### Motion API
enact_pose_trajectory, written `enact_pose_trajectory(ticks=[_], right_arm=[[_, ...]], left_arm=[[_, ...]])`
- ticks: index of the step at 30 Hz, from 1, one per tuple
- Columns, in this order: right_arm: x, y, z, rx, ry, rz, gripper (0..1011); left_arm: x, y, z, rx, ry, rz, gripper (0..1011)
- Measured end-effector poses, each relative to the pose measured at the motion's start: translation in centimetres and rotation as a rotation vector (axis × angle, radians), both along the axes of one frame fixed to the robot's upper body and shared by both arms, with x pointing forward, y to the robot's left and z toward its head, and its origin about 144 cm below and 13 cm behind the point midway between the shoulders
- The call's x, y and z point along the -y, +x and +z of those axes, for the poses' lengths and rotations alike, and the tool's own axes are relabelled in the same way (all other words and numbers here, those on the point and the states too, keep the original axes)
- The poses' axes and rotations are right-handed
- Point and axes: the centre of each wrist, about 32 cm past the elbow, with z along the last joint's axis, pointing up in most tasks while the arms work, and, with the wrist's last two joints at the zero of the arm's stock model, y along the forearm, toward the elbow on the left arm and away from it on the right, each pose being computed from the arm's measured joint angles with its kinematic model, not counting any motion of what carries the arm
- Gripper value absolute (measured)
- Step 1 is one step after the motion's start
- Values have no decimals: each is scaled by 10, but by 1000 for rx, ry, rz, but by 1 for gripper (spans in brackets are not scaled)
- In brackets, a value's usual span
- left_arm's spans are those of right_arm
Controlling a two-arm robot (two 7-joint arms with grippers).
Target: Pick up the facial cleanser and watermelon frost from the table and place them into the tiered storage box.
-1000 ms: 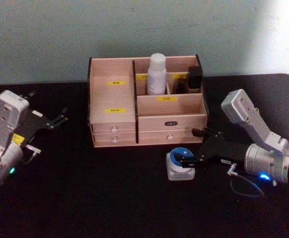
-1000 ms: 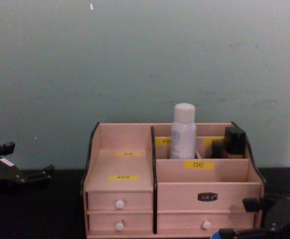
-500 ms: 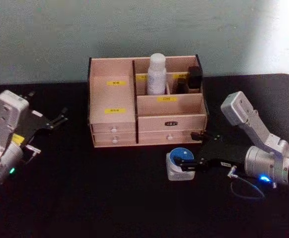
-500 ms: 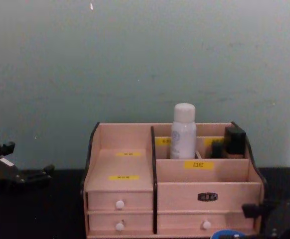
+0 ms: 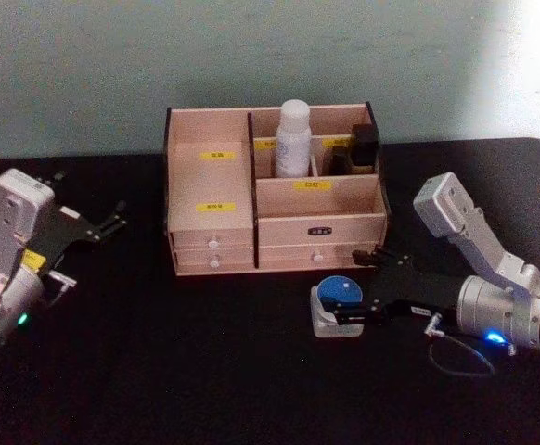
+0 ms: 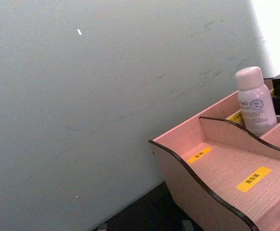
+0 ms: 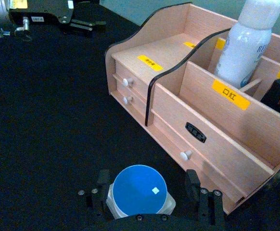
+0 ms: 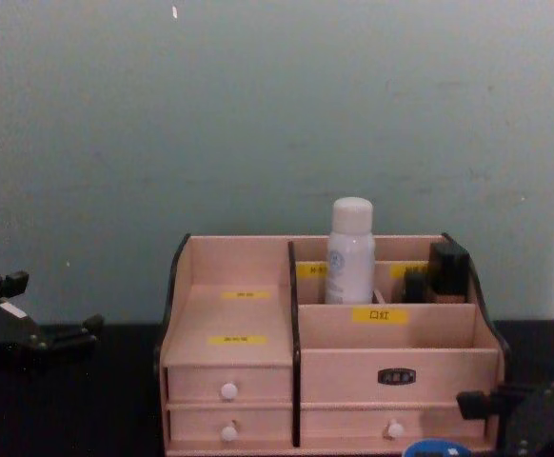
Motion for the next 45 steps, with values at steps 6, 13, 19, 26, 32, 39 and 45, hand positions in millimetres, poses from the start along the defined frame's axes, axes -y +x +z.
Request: enact_pose_trajectory(ticks=[6, 13, 19, 26, 32, 39, 45], right_arm=[[0, -2, -2, -8, -3, -1, 1003], [0, -3, -4, -7, -7, -11, 1002], [0, -4, -5, -8, -10, -14, 1003], [0, -4, -8, -11, -15, -15, 1003], [0, -3, -9, -13, -19, -16, 1003], [-1, -3, -11, -18, -25, -16, 1003], [-1, -3, -13, -21, -29, -16, 1002]], left_arm=[[0, 0, 0, 0, 0, 0, 1001], [0, 0, 0, 0, 0, 0, 1001], [0, 0, 0, 0, 0, 0, 1001], [0, 0, 0, 0, 0, 0, 1001], [0, 0, 0, 0, 0, 0, 1001], [0, 0, 0, 0, 0, 0, 1001], [0, 0, 0, 0, 0, 0, 1001]])
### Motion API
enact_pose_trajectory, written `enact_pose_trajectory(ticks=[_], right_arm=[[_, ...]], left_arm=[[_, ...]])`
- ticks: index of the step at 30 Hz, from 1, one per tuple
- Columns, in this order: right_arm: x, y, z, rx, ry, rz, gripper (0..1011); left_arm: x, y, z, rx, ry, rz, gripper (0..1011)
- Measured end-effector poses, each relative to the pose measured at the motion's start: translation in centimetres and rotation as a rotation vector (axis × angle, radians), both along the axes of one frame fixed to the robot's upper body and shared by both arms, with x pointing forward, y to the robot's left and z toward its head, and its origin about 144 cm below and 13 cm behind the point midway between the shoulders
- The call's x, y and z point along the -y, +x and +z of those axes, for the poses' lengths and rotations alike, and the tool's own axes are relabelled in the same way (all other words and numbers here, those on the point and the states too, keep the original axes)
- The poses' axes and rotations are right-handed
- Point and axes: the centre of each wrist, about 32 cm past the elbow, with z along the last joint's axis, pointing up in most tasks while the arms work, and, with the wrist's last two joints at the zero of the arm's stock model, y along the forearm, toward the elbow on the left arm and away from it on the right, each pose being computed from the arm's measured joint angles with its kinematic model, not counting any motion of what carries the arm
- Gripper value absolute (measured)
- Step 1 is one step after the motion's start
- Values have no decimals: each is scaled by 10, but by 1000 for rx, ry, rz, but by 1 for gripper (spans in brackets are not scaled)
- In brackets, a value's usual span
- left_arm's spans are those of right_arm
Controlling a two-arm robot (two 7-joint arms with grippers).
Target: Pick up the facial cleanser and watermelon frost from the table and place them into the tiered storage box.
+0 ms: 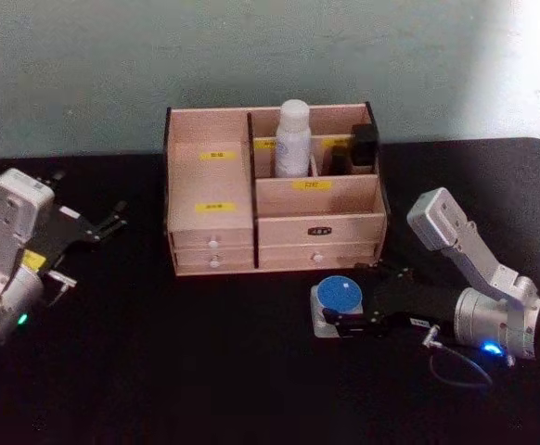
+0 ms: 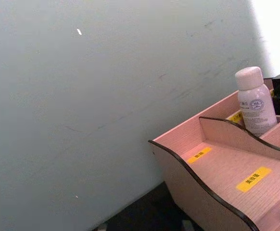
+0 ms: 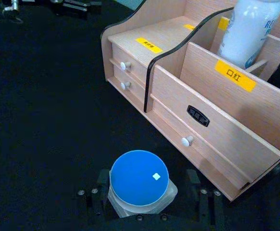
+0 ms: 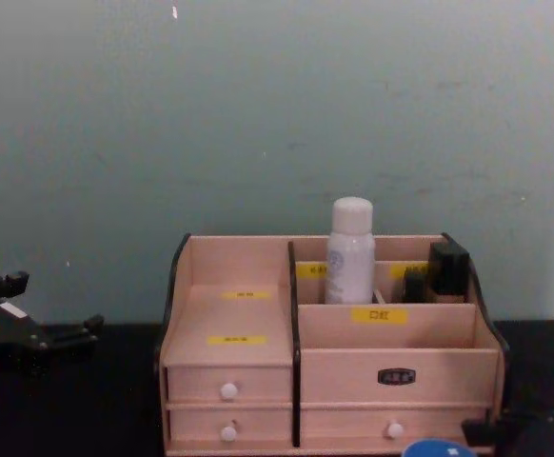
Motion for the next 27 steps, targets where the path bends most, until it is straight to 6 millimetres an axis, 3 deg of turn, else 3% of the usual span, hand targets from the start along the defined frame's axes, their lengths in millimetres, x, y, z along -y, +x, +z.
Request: enact_pose_trajectory(ticks=[14, 27], right_arm=[[-1, 0, 0, 4, -4, -2, 1002], [0, 0, 0, 3, -2, -1, 712]], left_arm=[[0, 0, 0, 0, 0, 0, 1001], [0, 0, 0, 0, 0, 0, 1001]])
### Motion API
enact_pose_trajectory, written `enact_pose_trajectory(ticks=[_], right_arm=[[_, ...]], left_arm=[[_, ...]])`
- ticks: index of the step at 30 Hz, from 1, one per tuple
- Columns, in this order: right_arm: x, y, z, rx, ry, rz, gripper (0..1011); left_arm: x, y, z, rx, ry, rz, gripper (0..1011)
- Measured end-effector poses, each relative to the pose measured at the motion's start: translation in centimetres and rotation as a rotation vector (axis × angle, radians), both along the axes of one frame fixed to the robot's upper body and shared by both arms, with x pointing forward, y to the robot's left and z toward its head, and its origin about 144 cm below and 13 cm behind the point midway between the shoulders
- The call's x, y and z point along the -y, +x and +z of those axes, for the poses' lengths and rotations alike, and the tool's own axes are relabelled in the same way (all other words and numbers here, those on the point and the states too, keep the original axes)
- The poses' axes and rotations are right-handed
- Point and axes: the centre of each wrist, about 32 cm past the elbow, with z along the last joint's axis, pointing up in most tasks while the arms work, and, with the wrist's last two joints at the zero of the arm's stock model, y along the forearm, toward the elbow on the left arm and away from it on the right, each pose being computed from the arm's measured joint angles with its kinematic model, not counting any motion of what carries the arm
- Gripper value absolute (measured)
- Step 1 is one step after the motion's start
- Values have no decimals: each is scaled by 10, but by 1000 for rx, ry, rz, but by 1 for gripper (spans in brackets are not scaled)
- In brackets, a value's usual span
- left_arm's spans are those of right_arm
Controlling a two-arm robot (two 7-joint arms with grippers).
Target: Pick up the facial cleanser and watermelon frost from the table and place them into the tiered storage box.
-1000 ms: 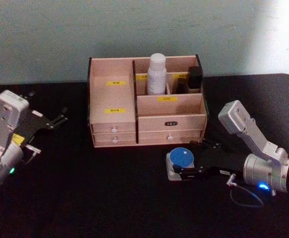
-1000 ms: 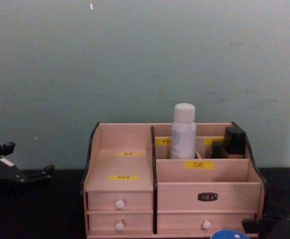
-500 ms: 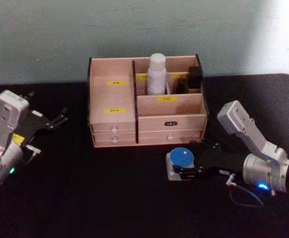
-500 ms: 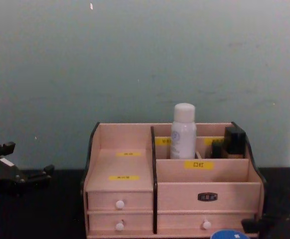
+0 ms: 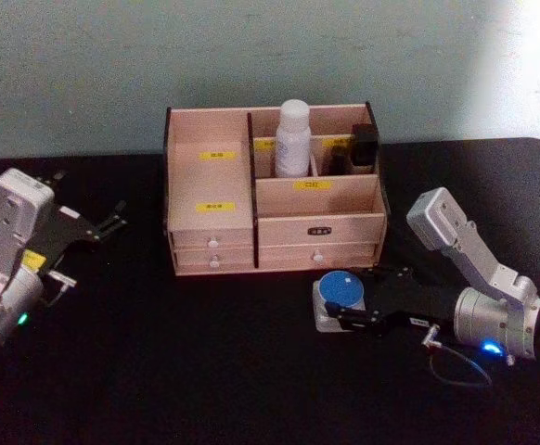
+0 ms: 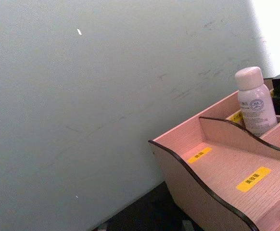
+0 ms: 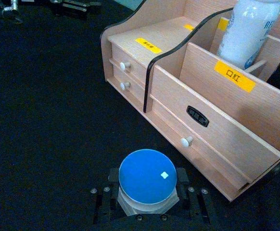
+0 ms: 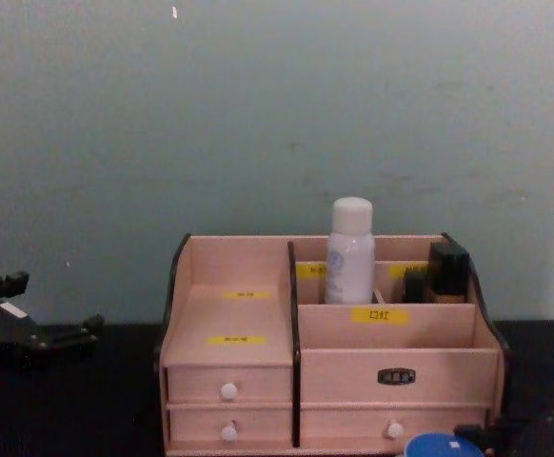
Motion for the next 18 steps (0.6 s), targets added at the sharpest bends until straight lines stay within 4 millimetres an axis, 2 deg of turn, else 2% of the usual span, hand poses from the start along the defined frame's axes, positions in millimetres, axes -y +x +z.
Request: enact_pose_trajectory(ticks=[18], right_arm=[[2, -2, 6, 8, 29, 3, 705]], left_arm=[[0, 0, 0, 0, 0, 0, 1001]])
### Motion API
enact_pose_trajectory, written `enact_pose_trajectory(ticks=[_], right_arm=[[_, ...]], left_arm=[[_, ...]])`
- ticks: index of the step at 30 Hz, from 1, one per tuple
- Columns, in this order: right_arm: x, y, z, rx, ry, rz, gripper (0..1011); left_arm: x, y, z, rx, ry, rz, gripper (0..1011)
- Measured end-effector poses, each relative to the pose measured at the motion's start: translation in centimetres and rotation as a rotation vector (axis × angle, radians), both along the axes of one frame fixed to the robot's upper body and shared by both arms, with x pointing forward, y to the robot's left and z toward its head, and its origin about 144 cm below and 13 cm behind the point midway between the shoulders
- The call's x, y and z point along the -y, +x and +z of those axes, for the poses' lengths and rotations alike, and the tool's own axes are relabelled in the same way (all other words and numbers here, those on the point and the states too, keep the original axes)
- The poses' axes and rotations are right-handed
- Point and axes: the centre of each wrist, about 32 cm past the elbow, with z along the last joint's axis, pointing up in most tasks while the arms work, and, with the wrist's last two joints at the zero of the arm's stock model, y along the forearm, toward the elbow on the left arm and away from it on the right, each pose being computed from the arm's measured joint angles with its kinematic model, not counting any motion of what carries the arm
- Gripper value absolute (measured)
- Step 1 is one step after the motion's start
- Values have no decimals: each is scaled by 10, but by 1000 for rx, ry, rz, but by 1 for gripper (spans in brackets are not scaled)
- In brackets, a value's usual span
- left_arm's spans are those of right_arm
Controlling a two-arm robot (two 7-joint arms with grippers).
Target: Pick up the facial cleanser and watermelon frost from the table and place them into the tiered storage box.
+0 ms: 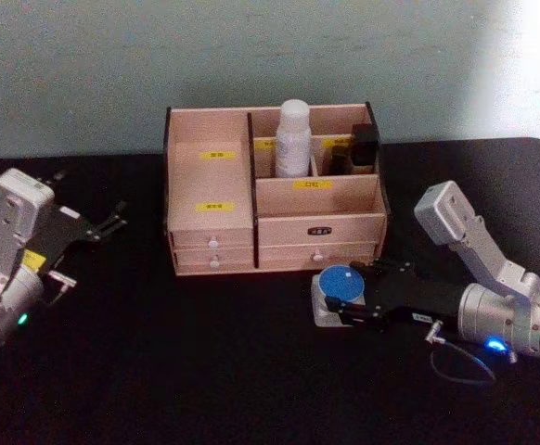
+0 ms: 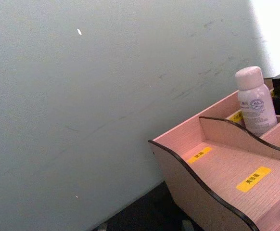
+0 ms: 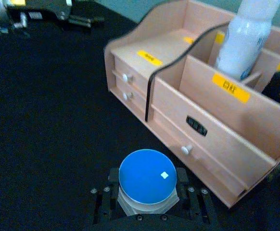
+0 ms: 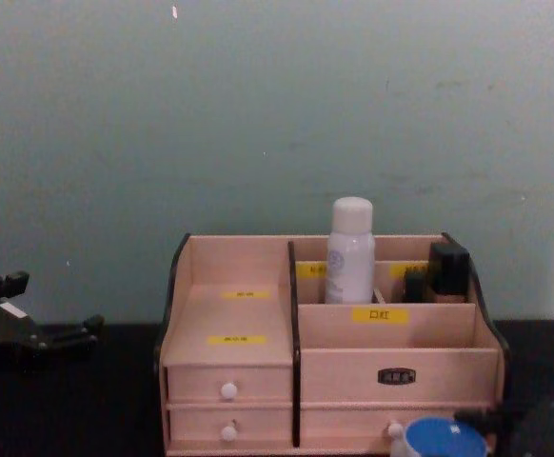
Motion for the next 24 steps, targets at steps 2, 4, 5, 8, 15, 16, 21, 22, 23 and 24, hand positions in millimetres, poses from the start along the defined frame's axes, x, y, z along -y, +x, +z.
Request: enact_pose_trajectory(ticks=[2, 4, 5, 8, 15, 16, 21, 22, 23, 24], right_arm=[[0, -1, 4, 12, 9, 5, 705], [0, -2, 9, 27, 17, 10, 705], [0, -3, 13, 38, 22, 14, 705], [0, -3, 19, 56, 29, 21, 705], [-5, 2, 37, 106, 45, 32, 705], [-6, 3, 39, 111, 47, 32, 705], [-16, 13, 52, 147, 65, 40, 705], [-18, 15, 53, 150, 67, 41, 705], [-19, 17, 54, 153, 69, 41, 705], [-23, 21, 57, 160, 72, 40, 705]], left_arm=[[0, 0, 0, 0, 0, 0, 1001], [0, 0, 0, 0, 0, 0, 1001], [0, 0, 0, 0, 0, 0, 1001], [0, 0, 0, 0, 0, 0, 1001], [0, 0, 0, 0, 0, 0, 1001], [0, 0, 0, 0, 0, 0, 1001], [0, 0, 0, 0, 0, 0, 1001], [0, 0, 0, 0, 0, 0, 1001], [0, 0, 0, 0, 0, 0, 1001], [0, 0, 0, 0, 0, 0, 1001]])
